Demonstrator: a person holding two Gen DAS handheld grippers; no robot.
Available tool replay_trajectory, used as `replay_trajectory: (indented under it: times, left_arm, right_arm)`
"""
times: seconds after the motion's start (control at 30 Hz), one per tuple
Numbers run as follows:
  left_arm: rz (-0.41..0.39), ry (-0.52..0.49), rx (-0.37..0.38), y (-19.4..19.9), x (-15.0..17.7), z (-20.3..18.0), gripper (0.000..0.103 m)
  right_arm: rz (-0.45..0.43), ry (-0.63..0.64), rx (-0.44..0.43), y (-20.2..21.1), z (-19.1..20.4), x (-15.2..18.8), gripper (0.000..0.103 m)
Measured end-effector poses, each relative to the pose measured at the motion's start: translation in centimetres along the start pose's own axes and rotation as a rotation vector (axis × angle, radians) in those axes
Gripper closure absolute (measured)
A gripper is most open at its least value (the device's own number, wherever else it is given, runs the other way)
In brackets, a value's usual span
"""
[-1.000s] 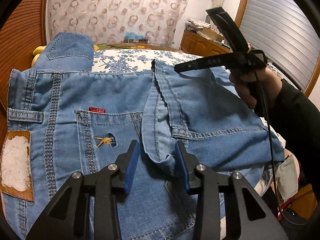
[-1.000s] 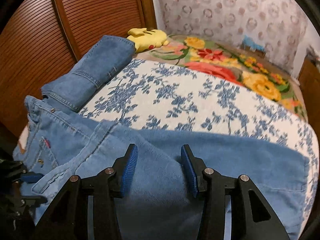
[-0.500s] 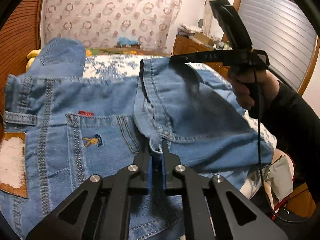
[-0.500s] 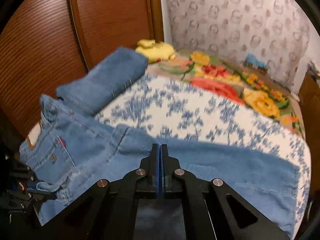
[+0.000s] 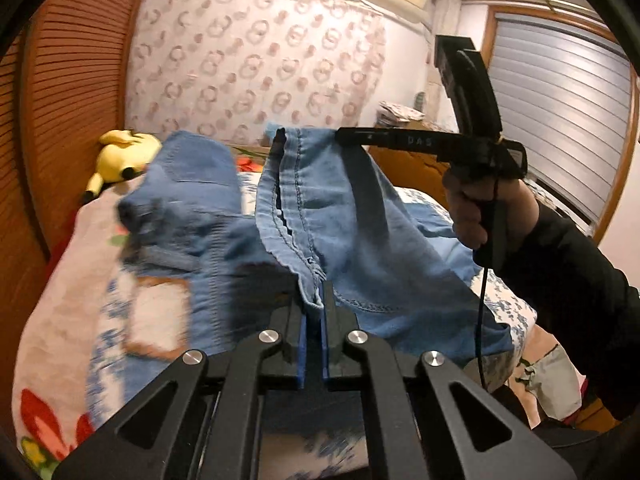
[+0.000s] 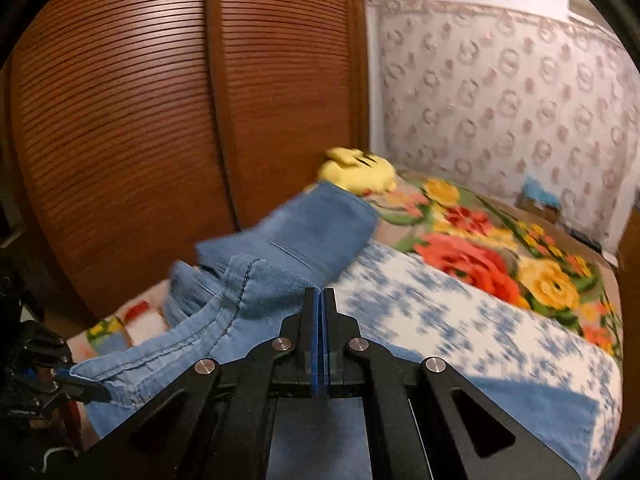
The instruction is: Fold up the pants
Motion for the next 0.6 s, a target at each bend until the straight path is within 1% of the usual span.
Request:
replay_trajectory:
  times: [0.17, 0.23, 0.3, 0.37, 0.43, 0.5, 0.57, 0.6]
  left_arm:
    - [-0.001, 0.003, -0.071, 2.1, 1.0, 1.6, 0.097]
    - [0.0, -0.002, -0.132, 2.6, 1.5, 2.4, 0.097]
    - [0.029, 0.001, -0.176, 2.4, 2.1, 3.4, 0.097]
    - [0.057, 0.017, -0.193, 1.8, 2.8, 4.2, 0.097]
    - [0.092, 0.038, -0.209, 1.2, 3.5, 5.0, 0.096]
    - [0.109, 0.048, -0.224, 0.6, 3.9, 5.4, 0.09]
    - [0.111, 0.047, -0.24, 0.4, 3.8, 5.5, 0.075]
    - [0.113, 0.048, -0.247, 0.3, 3.8, 5.6, 0.073]
  right_arm:
    - [-0.025, 0.041, -0.061, -2.0, 4.0, -0.9, 0.102]
    - [-0.059, 0.044, -0.081, -2.5, 5.3, -1.0, 0.102]
    - [-0.044, 0.056, -0.091, -3.6, 6.2, -0.8, 0.102]
    - [-0.022, 0.076, -0.073, -4.7, 7.0, -0.2, 0.102]
    - [0.015, 0.067, -0.06, -6.1, 6.9, 0.7, 0.102]
    - [0.038, 0.054, -0.051, -6.8, 6.5, 1.2, 0.102]
    - [0.037, 0.022, -0.054, -6.6, 5.8, 1.4, 0.102]
    - [0.036, 0.006, -0.057, -6.4, 5.6, 1.2, 0.1]
Point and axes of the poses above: each gripper's, at about its wrist camera, not at the fingertips, and y roughly against the way its jaws point, z to its left, x to its underside, the point moved 3 cm from there along -y, roughly the way its jaws point, and after that the axes turned 2 degrees about -z, right-handed, at the moved point
